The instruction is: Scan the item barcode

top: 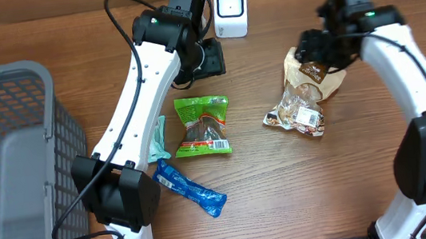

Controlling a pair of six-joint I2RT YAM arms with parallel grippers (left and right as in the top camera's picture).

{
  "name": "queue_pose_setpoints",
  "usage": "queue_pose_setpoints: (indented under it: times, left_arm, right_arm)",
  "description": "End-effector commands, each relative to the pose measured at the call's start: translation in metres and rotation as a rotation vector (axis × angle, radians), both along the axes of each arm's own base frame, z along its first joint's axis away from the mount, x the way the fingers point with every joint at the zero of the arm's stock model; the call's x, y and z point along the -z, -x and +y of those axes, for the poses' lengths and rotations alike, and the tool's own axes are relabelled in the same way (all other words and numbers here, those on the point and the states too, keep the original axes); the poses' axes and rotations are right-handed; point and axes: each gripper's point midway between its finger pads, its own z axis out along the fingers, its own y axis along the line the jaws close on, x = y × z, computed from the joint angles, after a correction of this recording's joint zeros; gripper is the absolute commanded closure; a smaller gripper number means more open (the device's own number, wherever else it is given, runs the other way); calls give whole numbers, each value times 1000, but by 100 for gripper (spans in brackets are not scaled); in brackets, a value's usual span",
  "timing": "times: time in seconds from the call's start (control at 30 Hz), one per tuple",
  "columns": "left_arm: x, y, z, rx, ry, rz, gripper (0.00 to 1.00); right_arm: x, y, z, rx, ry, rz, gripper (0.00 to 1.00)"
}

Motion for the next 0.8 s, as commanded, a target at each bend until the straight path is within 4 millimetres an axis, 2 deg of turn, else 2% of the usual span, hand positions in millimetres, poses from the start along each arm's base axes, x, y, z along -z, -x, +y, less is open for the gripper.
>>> queue_pose_setpoints:
  times: [0.0,0.07,0.17,0.27,0.3,0.33,0.43,0.53,0.63,0.7,0.77]
  left_arm:
    - [6,-11,17,-157,-2,12,34]
    - [6,-12,17,-159,-2,8,34]
    - [5,-16,16,-158,5,-5,34]
    - [5,-15,16,-158,5,-4,31]
    - [5,-15,16,-158,5,-4,31]
    - [5,-16,16,-158,5,-5,30]
    - [5,-15,15,-156,5,-4,28]
    - [5,-15,15,-156,4,-3,27]
    - [5,-14,16,-156,1,2,25]
    - [5,-14,16,-156,1,2,25]
    - [5,-14,16,-156,1,2,25]
  right_arm:
    - [5,-5,6,5,140,-67,28]
    - [16,-4,16,-48,170,-66,27]
    - [42,7,21,-32,177,28,30]
    - [59,19,18,81,158,130,44]
    - [66,22,15,145,156,161,52]
    - [75,25,10,217,170,189,56]
    - [93,34,-8,381,226,233,56]
    - [107,40,-21,451,285,259,55]
    - [112,42,-33,514,337,255,56]
    - [112,44,-48,641,389,238,60]
    - [111,43,-55,720,389,227,60]
